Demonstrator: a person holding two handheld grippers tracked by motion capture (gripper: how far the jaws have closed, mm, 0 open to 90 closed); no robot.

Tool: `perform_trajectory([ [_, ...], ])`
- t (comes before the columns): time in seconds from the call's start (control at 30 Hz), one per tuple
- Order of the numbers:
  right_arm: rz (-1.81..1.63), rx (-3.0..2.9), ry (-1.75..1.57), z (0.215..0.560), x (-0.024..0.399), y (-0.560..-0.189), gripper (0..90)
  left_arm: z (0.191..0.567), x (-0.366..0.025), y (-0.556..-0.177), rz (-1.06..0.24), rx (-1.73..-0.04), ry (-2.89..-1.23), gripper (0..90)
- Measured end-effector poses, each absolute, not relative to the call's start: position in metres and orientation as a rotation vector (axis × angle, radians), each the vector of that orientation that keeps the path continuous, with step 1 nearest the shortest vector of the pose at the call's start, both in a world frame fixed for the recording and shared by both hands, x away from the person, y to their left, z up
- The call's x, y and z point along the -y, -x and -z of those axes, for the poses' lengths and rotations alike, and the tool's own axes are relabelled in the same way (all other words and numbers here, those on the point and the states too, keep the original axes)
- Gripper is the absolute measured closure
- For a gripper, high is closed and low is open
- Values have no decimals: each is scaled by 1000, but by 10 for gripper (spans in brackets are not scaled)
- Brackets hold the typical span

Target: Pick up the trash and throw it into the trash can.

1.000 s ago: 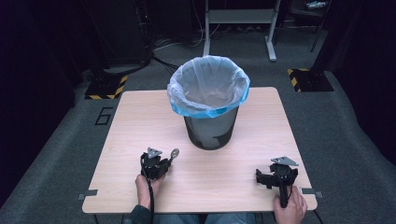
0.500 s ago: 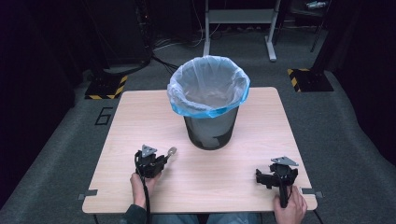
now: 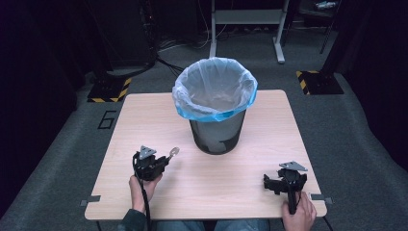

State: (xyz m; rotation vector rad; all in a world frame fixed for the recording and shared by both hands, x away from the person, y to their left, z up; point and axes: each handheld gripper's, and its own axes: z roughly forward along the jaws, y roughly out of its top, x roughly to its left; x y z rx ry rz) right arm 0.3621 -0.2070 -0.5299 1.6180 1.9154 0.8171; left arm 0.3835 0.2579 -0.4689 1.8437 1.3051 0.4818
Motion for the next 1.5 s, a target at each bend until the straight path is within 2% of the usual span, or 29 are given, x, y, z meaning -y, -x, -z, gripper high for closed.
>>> perform_trajectory([
  [0.73, -817, -1915, -1618, 530, 207, -362, 0, 428, -266, -391, -557, -1254, -1833, 792],
  [1.5, -817, -1915, -1618, 530, 207, -362, 0, 402, -273, -398, -597, -1229, -1813, 792],
])
